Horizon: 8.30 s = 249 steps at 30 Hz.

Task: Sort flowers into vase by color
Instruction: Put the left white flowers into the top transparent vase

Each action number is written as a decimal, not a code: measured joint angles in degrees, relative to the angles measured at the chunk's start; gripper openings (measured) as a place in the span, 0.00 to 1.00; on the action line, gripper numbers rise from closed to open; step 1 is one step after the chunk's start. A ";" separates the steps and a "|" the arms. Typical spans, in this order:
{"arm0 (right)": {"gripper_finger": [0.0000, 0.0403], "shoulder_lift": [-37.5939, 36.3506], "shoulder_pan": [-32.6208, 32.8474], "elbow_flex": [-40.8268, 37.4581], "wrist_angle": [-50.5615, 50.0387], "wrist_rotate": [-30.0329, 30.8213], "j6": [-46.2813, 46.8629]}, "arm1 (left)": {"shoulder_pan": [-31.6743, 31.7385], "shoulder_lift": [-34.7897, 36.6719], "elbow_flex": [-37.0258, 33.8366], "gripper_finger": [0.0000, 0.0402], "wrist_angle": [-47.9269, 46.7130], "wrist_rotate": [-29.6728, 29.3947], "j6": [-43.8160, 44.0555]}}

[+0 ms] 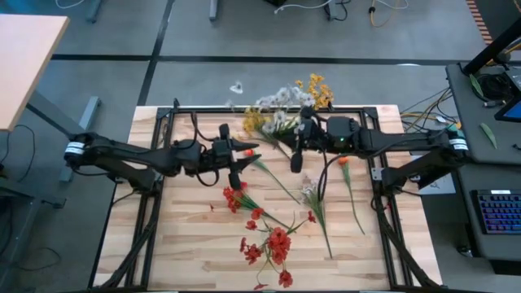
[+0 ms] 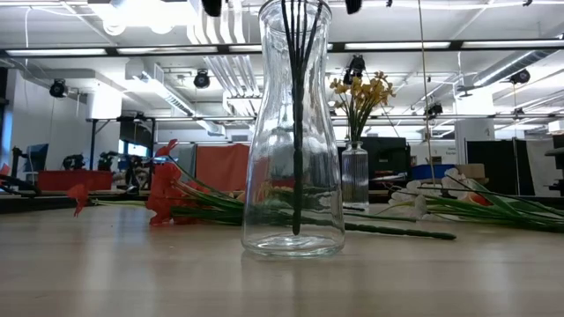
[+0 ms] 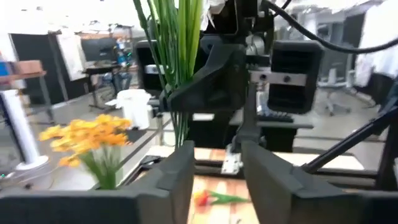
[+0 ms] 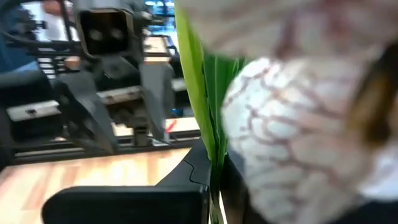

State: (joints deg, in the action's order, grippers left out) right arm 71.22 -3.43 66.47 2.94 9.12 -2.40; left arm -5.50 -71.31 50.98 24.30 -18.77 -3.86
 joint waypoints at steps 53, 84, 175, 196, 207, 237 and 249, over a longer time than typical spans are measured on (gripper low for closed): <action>0.02 -15.85 -23.14 -21.66 9.46 -0.06 2.63 | 11.98 5.59 -11.58 0.42 -9.39 16.90 -2.12; 0.02 -15.85 -23.12 -24.19 9.84 -0.10 2.80 | 19.39 -12.54 -11.28 0.42 10.83 28.14 -4.24; 0.02 -15.83 -23.09 -25.87 9.33 -4.85 2.34 | 24.91 -54.53 22.51 0.83 22.25 20.71 7.35; 0.02 -15.83 -23.09 -25.88 8.72 -4.95 3.09 | 25.83 -62.55 28.83 0.82 24.27 20.24 6.40; 0.02 -15.83 -23.09 -25.89 8.05 -5.08 3.48 | 25.88 -62.75 29.05 0.79 26.63 19.46 4.77; 0.02 -13.94 -23.12 -25.89 7.65 -4.63 1.57 | 25.82 -62.71 28.78 0.57 25.56 19.20 4.79; 0.02 -10.27 -23.12 -25.89 7.11 -4.12 -0.25 | 25.81 -62.66 28.46 0.57 25.58 19.20 4.96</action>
State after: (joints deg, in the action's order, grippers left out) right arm 60.95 -26.55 40.58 10.05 5.00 -2.65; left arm 20.32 -133.97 79.44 49.88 0.43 1.10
